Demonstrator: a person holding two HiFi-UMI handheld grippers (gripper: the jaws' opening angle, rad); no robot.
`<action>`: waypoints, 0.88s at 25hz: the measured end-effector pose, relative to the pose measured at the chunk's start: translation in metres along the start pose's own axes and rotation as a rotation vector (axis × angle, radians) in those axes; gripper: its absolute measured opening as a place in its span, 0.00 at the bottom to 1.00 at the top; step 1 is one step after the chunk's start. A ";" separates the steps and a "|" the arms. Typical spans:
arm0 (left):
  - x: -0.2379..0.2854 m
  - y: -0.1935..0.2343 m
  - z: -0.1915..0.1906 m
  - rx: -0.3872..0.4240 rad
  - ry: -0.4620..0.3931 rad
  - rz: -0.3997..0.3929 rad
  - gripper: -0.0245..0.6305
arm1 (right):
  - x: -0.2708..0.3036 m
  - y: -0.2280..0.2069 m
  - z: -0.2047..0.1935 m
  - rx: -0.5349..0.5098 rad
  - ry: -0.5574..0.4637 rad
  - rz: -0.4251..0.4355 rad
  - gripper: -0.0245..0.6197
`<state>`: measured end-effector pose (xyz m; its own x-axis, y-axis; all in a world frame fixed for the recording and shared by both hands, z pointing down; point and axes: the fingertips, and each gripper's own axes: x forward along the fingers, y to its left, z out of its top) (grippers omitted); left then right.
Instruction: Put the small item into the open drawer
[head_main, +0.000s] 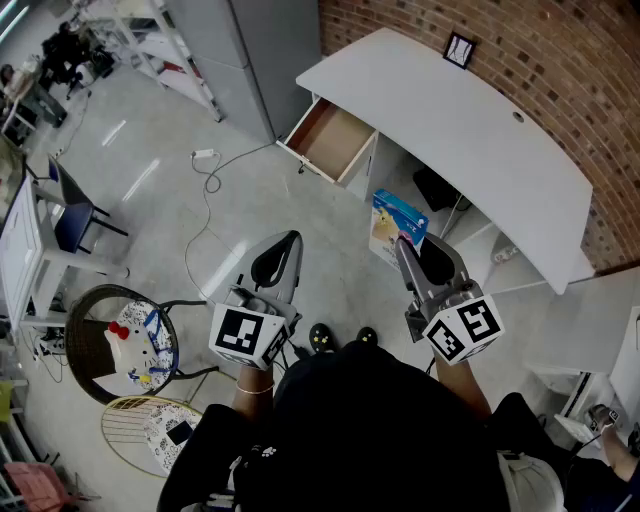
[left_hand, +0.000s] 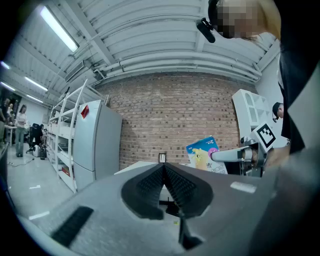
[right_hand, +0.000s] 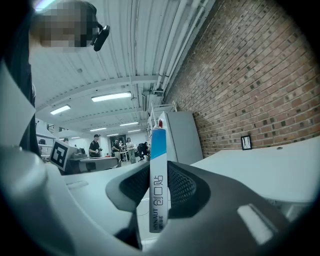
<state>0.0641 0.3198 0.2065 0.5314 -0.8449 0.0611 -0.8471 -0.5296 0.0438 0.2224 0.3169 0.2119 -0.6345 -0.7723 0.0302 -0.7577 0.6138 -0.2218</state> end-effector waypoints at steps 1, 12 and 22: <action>0.000 0.001 -0.002 0.006 0.003 0.000 0.03 | 0.000 0.000 0.000 -0.002 0.001 0.002 0.19; -0.007 0.009 -0.004 0.007 -0.005 -0.004 0.03 | 0.005 0.001 -0.002 0.023 -0.006 -0.032 0.19; -0.024 0.033 -0.013 -0.025 -0.010 -0.003 0.03 | 0.015 0.012 -0.007 0.021 0.005 -0.067 0.19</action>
<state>0.0231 0.3236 0.2192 0.5338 -0.8441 0.0509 -0.8450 -0.5302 0.0694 0.2022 0.3138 0.2167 -0.5833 -0.8107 0.0504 -0.7951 0.5571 -0.2399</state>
